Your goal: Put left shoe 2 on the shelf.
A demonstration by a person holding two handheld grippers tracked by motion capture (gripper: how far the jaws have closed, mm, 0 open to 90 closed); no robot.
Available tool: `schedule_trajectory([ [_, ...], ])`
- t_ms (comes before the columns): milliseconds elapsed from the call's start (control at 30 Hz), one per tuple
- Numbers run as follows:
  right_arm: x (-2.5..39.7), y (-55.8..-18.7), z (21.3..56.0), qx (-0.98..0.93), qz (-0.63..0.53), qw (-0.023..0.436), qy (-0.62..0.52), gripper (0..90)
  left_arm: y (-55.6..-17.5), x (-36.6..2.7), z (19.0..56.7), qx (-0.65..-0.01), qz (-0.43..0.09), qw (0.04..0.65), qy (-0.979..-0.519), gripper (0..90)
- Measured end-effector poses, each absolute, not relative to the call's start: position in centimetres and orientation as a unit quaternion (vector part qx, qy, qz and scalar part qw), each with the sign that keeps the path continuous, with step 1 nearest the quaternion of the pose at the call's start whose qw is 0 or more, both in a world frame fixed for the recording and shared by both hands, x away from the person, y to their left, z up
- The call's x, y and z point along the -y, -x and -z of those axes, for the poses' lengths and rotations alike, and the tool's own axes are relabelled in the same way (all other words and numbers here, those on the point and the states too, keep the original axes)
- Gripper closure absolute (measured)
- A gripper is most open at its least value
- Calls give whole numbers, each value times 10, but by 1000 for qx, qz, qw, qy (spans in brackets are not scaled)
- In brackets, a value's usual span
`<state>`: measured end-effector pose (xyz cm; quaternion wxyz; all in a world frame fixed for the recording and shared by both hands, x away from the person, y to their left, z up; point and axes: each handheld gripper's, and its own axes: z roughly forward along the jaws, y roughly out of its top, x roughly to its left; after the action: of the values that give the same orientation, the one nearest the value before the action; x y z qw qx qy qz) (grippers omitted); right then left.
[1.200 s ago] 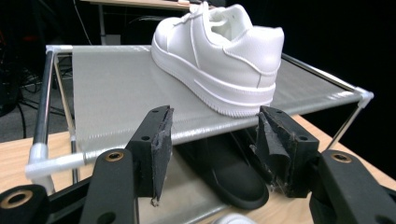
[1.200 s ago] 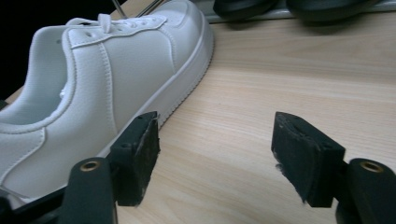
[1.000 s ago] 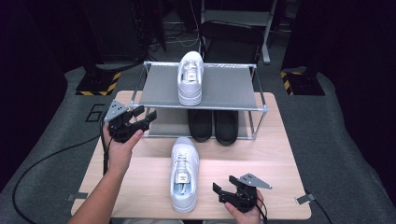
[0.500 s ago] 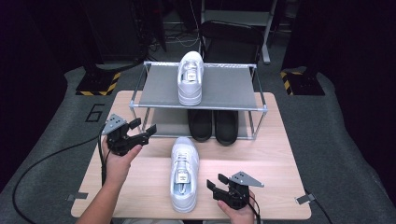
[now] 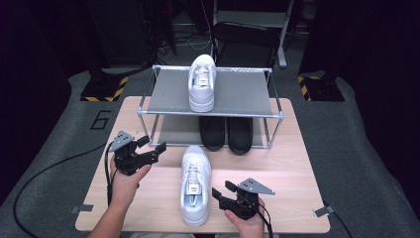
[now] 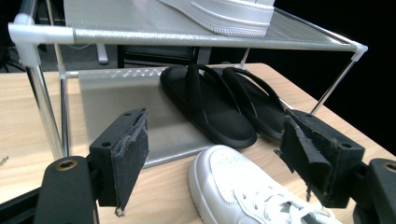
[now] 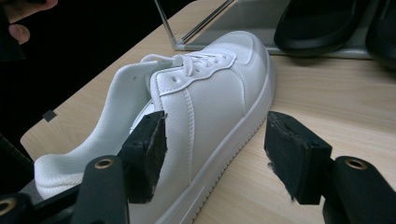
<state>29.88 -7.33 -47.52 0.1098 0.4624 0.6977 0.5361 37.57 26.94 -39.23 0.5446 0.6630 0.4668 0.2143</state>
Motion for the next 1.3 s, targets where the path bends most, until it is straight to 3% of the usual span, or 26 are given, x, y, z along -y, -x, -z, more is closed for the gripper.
schedule_trajectory([
  [933, 25, -323, 499, -731, -504, 76, -453, 345, -357, -286, 416, -491, -211, 551, -641, 325],
  [1300, 29, -329, 499, -733, -503, 60, -454, 419, -356, -291, 421, -496, -206, 551, -638, 325],
])
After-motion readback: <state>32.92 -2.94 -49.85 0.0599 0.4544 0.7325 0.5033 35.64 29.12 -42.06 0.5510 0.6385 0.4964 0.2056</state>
